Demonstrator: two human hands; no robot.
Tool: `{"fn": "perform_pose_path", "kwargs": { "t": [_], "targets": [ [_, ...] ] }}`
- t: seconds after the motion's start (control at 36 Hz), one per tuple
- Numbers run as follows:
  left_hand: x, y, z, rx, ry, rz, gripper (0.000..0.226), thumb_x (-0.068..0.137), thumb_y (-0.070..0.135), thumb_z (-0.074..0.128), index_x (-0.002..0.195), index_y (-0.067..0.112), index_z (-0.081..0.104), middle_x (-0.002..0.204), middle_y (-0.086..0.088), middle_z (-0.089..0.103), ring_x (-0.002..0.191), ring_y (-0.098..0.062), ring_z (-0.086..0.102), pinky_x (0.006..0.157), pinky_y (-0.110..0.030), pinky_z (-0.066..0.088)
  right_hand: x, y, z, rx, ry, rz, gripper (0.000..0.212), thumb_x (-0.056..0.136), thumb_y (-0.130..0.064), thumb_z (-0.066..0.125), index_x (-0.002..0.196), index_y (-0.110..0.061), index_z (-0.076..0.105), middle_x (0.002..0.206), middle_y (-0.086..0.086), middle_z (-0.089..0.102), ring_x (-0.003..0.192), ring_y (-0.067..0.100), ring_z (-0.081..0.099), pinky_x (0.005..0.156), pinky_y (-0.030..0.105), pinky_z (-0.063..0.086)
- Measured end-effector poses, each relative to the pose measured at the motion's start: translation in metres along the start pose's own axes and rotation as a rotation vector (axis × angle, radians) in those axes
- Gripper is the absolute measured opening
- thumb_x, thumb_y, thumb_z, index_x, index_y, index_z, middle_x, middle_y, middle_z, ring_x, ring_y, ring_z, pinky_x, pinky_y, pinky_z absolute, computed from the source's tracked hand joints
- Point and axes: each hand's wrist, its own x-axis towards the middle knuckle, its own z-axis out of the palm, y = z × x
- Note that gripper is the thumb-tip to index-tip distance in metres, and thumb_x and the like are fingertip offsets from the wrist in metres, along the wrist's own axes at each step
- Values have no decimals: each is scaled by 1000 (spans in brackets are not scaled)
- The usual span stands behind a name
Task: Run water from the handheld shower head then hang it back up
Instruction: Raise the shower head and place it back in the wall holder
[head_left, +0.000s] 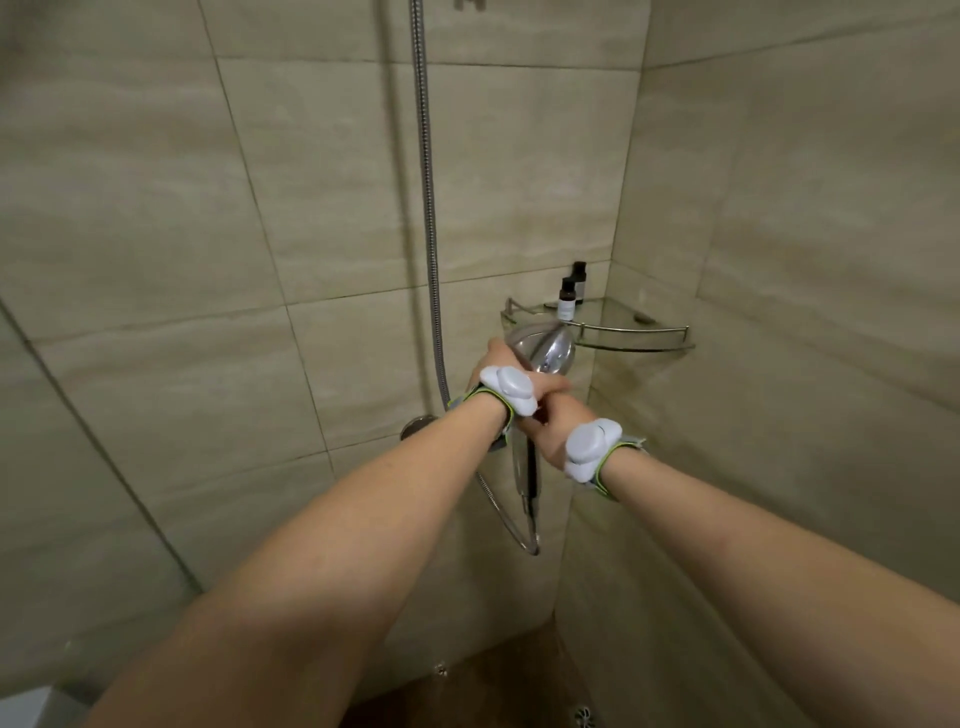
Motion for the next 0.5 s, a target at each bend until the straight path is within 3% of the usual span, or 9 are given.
{"fn": "perform_pose_path", "kwargs": {
  "t": [0.06,0.11,0.17,0.22,0.31,0.39,0.5],
  "targets": [
    [1,1,-3,22,6,55,84,51,46,80,118,12,41,105,-4,62,89,-25,63,75,-34,56,-7,3,-14,-70,-58,-27,29,98,-30,58,116,-10,69,113,5,72,105,26,68,79,28,46],
    [3,1,-7,41,22,104,82,50,43,77,116,14,40,101,-3,64,84,-24,64,75,-35,58,-11,10,-28,-201,-147,3,35,96,-39,59,109,-9,73,112,5,74,104,27,68,85,30,52],
    [5,1,-11,48,38,149,79,52,39,75,118,17,39,93,0,64,77,-21,61,69,-30,55,-14,19,-45,-313,-181,41,42,94,-44,60,112,-9,74,116,6,74,108,28,68,93,32,53],
    [6,1,-16,35,52,187,72,53,35,72,115,21,39,84,3,65,71,-18,59,66,-28,52,-13,25,-63,-325,-129,71,43,93,-45,63,117,-10,72,123,6,72,113,28,66,90,27,51],
    [10,-1,-22,45,36,230,68,48,32,69,109,27,37,88,-1,73,68,-16,63,63,-28,53,-11,25,-88,-249,-21,109,55,89,-47,69,132,-14,62,132,4,67,121,27,63,91,26,46],
    [10,4,-28,112,-11,255,75,52,28,69,118,31,34,92,-1,75,73,-18,68,64,-27,52,-9,19,-107,-134,65,117,79,83,-48,77,145,-12,45,141,6,59,128,27,58,100,31,44],
    [9,13,-32,196,-72,321,79,57,21,76,124,27,35,94,-4,74,79,-23,70,68,-32,56,-10,8,-122,-2,137,-44,107,72,-34,90,154,-12,27,152,7,47,135,27,52,103,29,42]
  ]
}}
